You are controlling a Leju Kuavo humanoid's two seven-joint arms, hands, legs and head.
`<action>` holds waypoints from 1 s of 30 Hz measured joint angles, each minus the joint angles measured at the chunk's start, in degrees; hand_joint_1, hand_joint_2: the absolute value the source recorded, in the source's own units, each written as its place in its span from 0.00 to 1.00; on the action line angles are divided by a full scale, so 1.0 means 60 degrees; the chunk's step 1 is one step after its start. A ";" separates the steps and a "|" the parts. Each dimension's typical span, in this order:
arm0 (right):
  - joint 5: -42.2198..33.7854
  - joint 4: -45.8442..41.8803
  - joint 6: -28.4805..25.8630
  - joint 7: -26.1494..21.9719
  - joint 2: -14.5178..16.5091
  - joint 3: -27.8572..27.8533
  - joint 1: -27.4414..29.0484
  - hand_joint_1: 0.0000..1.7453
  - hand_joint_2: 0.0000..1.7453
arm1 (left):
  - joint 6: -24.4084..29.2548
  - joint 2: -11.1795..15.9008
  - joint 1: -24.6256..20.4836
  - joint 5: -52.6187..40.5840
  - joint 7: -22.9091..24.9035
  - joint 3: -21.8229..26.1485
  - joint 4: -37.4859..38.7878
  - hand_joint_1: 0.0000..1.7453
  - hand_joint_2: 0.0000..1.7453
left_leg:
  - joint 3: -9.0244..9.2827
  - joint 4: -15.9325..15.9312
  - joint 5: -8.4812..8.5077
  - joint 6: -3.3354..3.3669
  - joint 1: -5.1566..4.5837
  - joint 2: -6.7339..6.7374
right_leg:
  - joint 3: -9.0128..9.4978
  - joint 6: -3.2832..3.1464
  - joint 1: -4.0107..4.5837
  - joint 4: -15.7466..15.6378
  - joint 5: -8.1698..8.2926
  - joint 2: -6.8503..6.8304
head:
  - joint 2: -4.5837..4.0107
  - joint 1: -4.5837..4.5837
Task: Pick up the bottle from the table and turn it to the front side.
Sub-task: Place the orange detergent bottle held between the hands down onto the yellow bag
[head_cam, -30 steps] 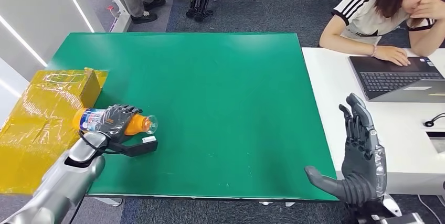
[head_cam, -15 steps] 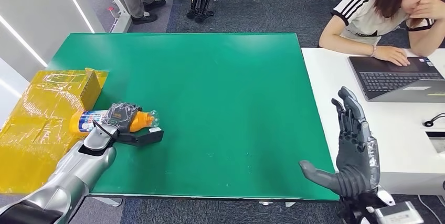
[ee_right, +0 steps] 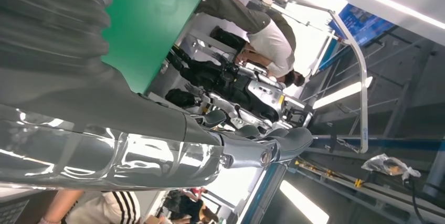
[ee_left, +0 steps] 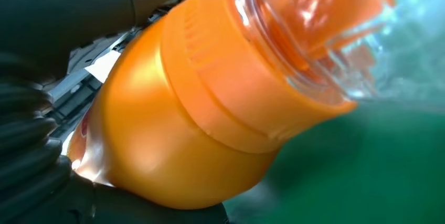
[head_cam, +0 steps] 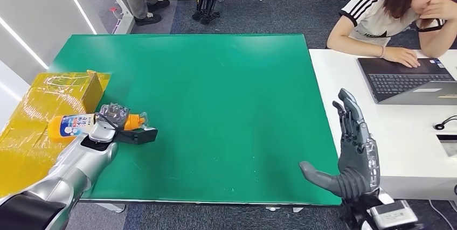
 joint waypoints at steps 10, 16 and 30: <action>-0.0145 0.0121 0.0126 -0.0025 0.0063 -0.0012 0.0077 0.00 1.00 | -0.0241 0.0139 -0.0082 -0.0036 0.0014 0.0003 0.0146 1.00 1.00 | 0.0023 -0.0005 0.0000 0.0000 0.0000 0.0001 | 0.0018 -0.0001 0.0000 0.0000 -0.0001 0.0001 | -0.0001 -0.0001; -0.0113 0.0135 0.0122 -0.0067 0.0063 -0.0006 0.0195 0.00 1.00 | -0.0579 0.0205 -0.0112 -0.0115 0.0140 0.0012 0.0203 0.96 1.00 | 0.0030 -0.0007 0.0000 0.0000 0.0001 0.0004 | 0.0025 -0.0002 0.0000 0.0000 -0.0001 0.0004 | 0.0000 0.0000; -0.0039 0.0143 0.0283 0.0020 0.0092 0.0005 0.0202 0.00 1.00 | 0.0741 0.0376 0.0078 0.0997 -0.1217 0.0488 0.0233 0.00 1.00 | 0.0039 -0.0010 0.0001 0.0000 -0.0004 -0.0011 | 0.0037 0.0001 -0.0002 -0.0001 -0.0006 -0.0018 | 0.0000 -0.0001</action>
